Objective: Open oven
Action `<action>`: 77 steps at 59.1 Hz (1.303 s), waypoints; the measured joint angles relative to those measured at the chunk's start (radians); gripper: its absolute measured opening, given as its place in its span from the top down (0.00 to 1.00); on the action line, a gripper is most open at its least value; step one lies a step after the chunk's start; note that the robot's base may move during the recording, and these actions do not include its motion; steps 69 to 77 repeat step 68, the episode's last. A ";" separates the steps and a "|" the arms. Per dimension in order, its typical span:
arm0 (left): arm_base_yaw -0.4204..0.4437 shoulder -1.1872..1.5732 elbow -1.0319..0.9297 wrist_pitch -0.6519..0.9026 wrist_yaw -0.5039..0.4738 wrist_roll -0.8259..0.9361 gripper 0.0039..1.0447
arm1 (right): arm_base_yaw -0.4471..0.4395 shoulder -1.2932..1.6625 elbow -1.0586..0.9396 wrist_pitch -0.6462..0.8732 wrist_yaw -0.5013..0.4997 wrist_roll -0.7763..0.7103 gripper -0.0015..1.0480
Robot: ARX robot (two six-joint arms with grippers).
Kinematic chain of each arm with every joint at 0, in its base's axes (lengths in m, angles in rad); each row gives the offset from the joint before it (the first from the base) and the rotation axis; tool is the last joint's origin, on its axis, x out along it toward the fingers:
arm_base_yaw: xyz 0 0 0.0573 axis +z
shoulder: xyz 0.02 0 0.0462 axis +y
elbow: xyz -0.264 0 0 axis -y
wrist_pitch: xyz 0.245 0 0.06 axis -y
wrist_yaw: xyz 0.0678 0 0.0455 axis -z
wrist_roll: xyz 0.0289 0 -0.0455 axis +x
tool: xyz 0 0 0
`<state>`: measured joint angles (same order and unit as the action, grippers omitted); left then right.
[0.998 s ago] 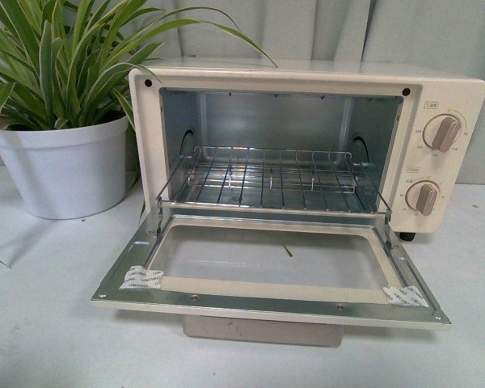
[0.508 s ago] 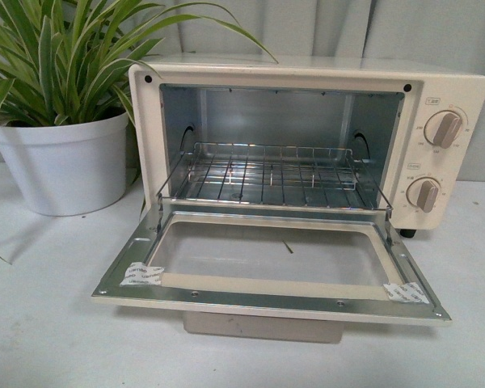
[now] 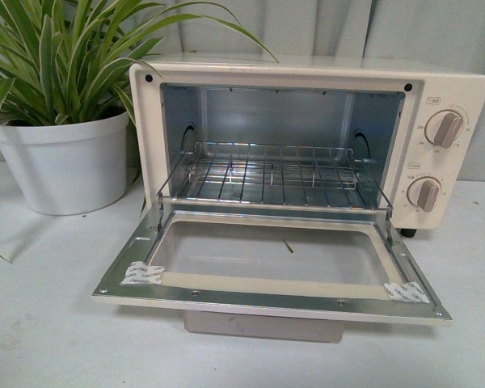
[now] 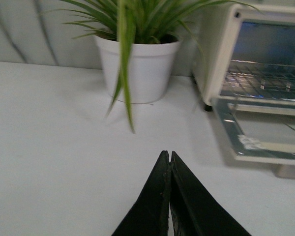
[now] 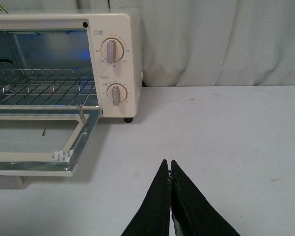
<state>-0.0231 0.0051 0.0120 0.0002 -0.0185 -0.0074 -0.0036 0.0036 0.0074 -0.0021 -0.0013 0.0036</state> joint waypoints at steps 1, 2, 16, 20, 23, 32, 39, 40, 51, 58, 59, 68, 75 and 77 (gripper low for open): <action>0.005 0.000 0.000 0.000 0.000 0.000 0.96 | 0.000 0.000 0.000 0.000 0.000 0.000 0.99; 0.014 -0.001 0.000 0.000 0.003 0.000 0.96 | 0.000 0.000 0.000 0.000 0.001 0.000 0.99; 0.018 -0.002 0.000 0.000 0.015 0.000 0.96 | 0.000 0.000 0.000 0.000 0.000 0.000 0.99; 0.019 -0.002 0.000 0.000 0.015 0.000 0.82 | 0.000 0.000 0.000 0.000 0.000 -0.001 0.85; 0.019 -0.002 0.000 0.000 0.015 0.000 0.74 | 0.000 0.000 0.000 0.000 0.000 -0.001 0.77; 0.019 -0.002 0.000 0.000 0.015 0.000 0.44 | 0.000 0.000 0.000 0.000 0.000 -0.001 0.48; 0.019 -0.002 0.000 0.000 0.015 0.000 0.20 | 0.000 0.000 0.000 0.000 0.000 -0.001 0.26; 0.019 -0.002 0.000 0.000 0.015 0.000 0.17 | 0.000 0.000 0.000 0.000 0.000 -0.001 0.22; 0.019 -0.002 0.000 0.000 0.015 0.001 0.06 | 0.000 0.000 0.000 0.000 0.000 -0.001 0.09; 0.019 -0.002 0.000 0.000 0.015 0.001 0.06 | 0.000 0.000 0.000 0.000 0.000 -0.001 0.09; 0.019 -0.002 0.000 0.000 0.015 0.001 0.06 | 0.000 0.000 0.000 0.000 0.000 -0.001 0.09; 0.019 -0.002 0.000 0.000 0.015 0.001 0.06 | 0.000 0.000 0.000 0.000 0.000 -0.001 0.09; 0.019 -0.002 0.000 0.000 0.015 0.001 0.06 | 0.000 0.000 0.000 0.000 0.000 -0.001 0.09; 0.019 -0.002 0.000 0.000 0.015 0.001 0.06 | 0.000 0.000 0.000 0.000 0.000 -0.001 0.09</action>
